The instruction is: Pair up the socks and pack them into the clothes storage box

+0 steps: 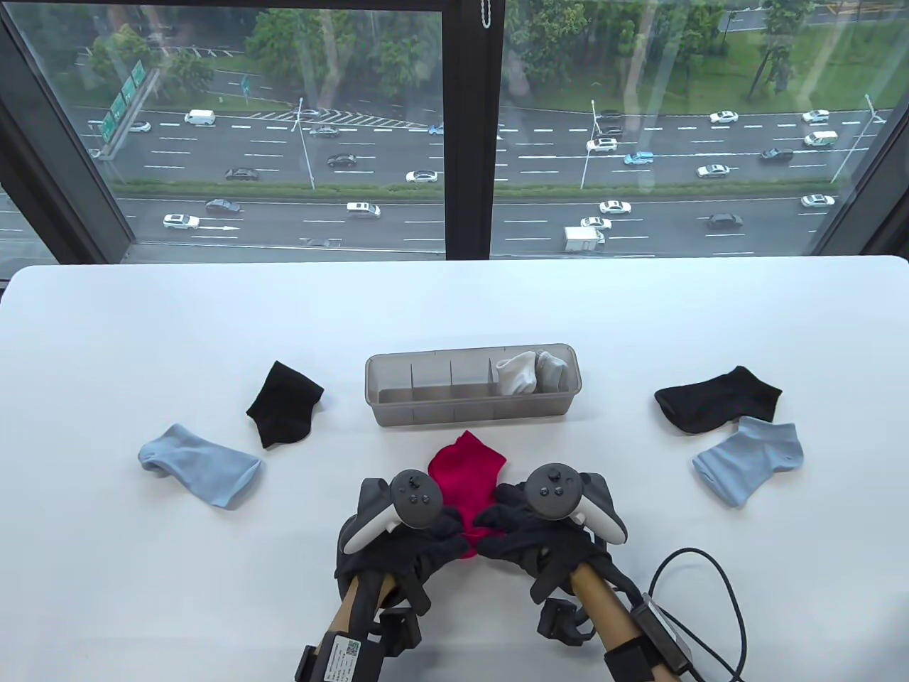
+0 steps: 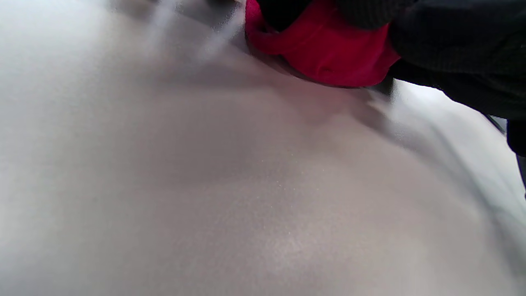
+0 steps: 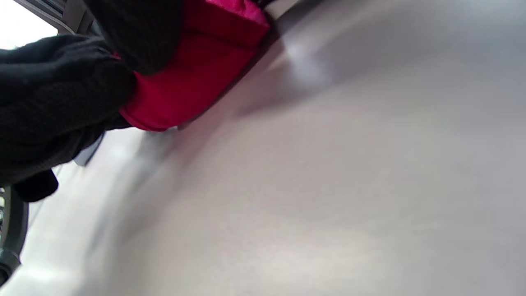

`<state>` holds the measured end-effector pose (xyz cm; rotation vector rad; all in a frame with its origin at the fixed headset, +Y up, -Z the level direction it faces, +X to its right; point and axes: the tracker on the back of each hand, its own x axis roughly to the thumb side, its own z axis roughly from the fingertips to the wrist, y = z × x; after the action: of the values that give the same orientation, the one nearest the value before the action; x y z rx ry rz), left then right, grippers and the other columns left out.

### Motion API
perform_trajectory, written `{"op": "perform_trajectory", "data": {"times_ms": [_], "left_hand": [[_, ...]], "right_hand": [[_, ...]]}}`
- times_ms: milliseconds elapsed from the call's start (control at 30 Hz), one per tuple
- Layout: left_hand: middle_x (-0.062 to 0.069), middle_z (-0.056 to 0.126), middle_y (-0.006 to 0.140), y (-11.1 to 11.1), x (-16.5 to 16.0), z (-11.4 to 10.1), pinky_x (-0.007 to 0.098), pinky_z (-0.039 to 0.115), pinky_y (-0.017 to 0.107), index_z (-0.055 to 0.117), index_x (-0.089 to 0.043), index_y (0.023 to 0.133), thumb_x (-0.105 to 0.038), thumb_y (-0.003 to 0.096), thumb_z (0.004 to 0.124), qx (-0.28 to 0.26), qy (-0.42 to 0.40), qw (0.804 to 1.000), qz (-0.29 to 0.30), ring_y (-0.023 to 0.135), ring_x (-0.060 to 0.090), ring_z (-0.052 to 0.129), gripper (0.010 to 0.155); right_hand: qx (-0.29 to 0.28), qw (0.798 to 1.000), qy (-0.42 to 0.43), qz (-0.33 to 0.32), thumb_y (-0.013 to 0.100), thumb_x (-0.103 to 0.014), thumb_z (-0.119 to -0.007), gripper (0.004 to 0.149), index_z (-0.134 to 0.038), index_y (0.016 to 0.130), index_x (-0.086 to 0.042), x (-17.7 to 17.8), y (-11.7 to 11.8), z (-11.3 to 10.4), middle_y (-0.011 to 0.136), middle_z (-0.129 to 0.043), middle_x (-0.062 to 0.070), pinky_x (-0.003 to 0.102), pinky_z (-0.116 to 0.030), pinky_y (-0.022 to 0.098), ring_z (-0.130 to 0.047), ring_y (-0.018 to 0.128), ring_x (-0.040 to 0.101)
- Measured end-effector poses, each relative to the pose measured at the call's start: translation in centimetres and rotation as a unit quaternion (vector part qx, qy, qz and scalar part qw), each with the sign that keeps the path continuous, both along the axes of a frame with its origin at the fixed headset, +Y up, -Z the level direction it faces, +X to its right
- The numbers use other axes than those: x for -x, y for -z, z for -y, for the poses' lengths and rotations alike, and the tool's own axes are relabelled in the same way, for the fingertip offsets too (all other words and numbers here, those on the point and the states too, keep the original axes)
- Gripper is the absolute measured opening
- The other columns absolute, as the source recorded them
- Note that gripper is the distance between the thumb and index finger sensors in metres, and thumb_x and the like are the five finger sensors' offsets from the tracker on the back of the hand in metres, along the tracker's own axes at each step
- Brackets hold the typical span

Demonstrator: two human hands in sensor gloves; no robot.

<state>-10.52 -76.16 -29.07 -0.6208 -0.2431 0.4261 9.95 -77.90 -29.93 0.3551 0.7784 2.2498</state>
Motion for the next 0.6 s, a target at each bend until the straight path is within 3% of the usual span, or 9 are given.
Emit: {"op": "perform_trajectory", "data": {"times_ms": [133, 167, 233, 367, 500, 600], "left_hand": [[-0.014, 0.042, 0.122, 0.0, -0.3, 0.1, 0.059, 0.029, 0.085, 0.061, -0.034, 0.100, -0.032, 0.0553, 0.071, 0.013, 0.049, 0.998, 0.027, 0.117, 0.026, 0.026, 0.046], [-0.016, 0.042, 0.121, 0.0, -0.3, 0.0, 0.059, 0.029, 0.085, 0.060, -0.036, 0.099, -0.030, 0.0552, 0.071, -0.006, 0.067, 0.997, 0.028, 0.117, 0.024, 0.028, 0.046], [-0.018, 0.051, 0.119, 0.1, -0.2, -0.2, 0.060, 0.032, 0.085, 0.068, -0.036, 0.093, -0.025, 0.0553, 0.069, -0.040, 0.067, 0.997, 0.019, 0.117, 0.022, 0.038, 0.040], [-0.018, 0.056, 0.118, 0.2, 0.1, -0.2, 0.060, 0.031, 0.084, 0.075, -0.036, 0.089, -0.020, 0.0555, 0.062, -0.035, 0.050, 0.998, 0.013, 0.117, 0.021, 0.040, 0.039], [-0.007, 0.040, 0.125, 0.0, 0.7, 0.3, 0.063, 0.017, 0.082, 0.040, -0.034, 0.111, -0.038, 0.0573, 0.058, 0.043, -0.040, 0.998, 0.026, 0.118, 0.028, 0.020, 0.056], [-0.003, 0.045, 0.124, 0.1, 1.0, 0.4, 0.063, 0.017, 0.081, 0.046, -0.032, 0.110, -0.058, 0.0523, 0.059, 0.034, -0.063, 0.997, 0.011, 0.118, 0.029, 0.023, 0.065]], "right_hand": [[0.027, 0.999, -0.003, -0.022, 0.060, -0.039, -0.068, 0.040, -0.072, 0.095, -0.021, 0.0, 0.2, 0.1, 0.121, -0.009, 0.016, 0.056, 0.001, 0.076, 0.006, 0.106, 0.037], [0.031, 0.999, 0.002, -0.021, 0.060, -0.039, -0.067, 0.040, -0.072, 0.095, -0.019, -0.1, 0.2, 0.1, 0.121, -0.009, 0.016, 0.056, 0.002, 0.076, 0.006, 0.106, 0.037], [0.046, 0.999, 0.011, -0.021, 0.061, -0.038, -0.065, 0.039, -0.073, 0.094, -0.018, -0.3, 0.3, 0.2, 0.122, -0.008, 0.014, 0.053, 0.003, 0.076, 0.008, 0.106, 0.034], [0.054, 0.998, 0.018, -0.013, 0.063, -0.036, -0.064, 0.038, -0.075, 0.093, -0.016, -0.4, 0.4, 0.3, 0.122, -0.008, 0.012, 0.051, 0.005, 0.076, 0.008, 0.106, 0.032], [0.053, 0.998, 0.017, -0.009, 0.063, -0.036, -0.064, 0.038, -0.075, 0.093, -0.015, -0.4, 0.3, 0.3, 0.122, -0.009, 0.012, 0.051, 0.004, 0.076, 0.007, 0.106, 0.031], [0.055, 0.998, 0.019, -0.007, 0.063, -0.036, -0.064, 0.038, -0.075, 0.093, -0.015, -0.4, 0.3, 0.3, 0.122, -0.009, 0.011, 0.050, 0.004, 0.076, 0.007, 0.106, 0.030]]}}
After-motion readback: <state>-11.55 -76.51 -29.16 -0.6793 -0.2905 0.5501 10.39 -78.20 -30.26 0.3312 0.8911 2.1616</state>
